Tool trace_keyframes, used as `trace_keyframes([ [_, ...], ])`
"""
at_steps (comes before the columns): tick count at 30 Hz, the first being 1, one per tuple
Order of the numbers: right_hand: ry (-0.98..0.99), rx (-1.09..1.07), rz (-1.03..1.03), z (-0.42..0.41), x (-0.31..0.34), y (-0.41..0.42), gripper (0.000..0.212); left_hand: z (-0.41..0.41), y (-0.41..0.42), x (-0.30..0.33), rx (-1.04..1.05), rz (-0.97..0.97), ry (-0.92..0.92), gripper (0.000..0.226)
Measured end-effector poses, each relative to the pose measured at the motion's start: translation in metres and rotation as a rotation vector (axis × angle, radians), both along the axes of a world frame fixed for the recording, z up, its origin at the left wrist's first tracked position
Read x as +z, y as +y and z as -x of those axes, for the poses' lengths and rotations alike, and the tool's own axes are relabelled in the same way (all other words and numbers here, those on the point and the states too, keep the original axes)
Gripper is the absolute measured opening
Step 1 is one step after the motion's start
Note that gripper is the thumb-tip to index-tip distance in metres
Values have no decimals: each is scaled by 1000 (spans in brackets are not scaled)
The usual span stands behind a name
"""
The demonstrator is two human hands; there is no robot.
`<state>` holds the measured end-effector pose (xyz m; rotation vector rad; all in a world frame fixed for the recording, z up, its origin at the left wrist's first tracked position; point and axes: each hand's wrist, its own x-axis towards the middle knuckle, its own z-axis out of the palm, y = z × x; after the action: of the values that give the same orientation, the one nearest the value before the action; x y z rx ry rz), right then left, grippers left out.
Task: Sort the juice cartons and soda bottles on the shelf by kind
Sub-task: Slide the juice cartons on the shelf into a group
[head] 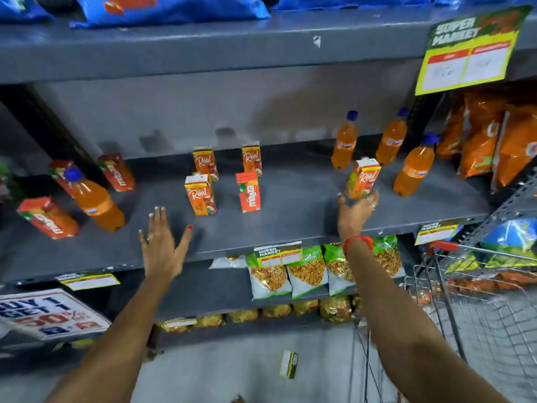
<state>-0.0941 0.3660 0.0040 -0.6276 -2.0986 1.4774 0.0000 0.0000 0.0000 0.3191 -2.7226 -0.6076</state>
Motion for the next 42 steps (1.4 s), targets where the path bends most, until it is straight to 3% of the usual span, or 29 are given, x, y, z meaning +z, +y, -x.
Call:
trace_keyframes([
  [4,30,-80,84,26,2,15,88,6,-17,-14,14,88,-151,72],
  [6,50,-109,124,35,-1,19,74,11,-17,-16,-1,186,-182,71],
  [9,71,-179,146,42,-8,19,51,13,-19,-17,3,237,-193,73],
  [16,159,-175,194,19,-11,-14,46,11,-19,-19,8,242,-188,74],
  [23,196,108,310,-46,-12,-115,50,8,-19,-18,0,247,-175,81],
  [29,119,392,141,-70,-17,-193,46,4,-25,-22,-43,254,-190,74],
  [36,125,432,81,-66,-8,-229,46,4,-27,-28,-38,277,-85,77],
  [39,192,496,283,-68,-9,-219,40,1,-26,-31,-47,275,-82,74],
  [42,253,283,425,-60,-8,-206,30,1,-27,-30,-48,279,-74,70],
])
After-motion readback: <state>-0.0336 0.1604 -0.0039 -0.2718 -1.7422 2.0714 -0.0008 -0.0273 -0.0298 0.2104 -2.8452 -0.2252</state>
